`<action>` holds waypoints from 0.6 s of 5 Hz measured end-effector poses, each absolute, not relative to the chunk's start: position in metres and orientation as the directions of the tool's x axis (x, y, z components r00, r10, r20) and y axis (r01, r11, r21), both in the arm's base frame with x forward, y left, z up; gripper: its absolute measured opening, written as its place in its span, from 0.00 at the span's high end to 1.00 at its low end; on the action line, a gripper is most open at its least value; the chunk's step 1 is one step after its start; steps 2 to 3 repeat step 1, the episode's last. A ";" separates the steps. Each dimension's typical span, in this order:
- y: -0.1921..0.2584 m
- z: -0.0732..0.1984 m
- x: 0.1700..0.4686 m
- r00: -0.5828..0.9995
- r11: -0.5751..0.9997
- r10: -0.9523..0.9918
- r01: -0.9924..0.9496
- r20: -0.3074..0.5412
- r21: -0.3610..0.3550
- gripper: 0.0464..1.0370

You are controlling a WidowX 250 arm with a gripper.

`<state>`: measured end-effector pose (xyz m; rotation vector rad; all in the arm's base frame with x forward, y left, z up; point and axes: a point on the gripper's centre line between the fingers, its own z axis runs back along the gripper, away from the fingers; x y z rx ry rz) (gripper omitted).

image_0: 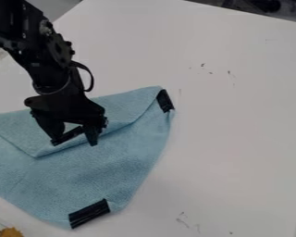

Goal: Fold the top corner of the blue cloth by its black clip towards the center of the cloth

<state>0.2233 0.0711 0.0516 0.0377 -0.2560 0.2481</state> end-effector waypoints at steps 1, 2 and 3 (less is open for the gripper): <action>0.066 0.061 0.220 0.935 0.970 0.203 -0.233 0.291 0.073 0.04; 0.066 0.061 0.220 0.935 0.970 0.203 -0.233 0.291 0.073 0.04; 0.066 0.061 0.220 0.935 0.970 0.203 -0.233 0.291 0.073 0.04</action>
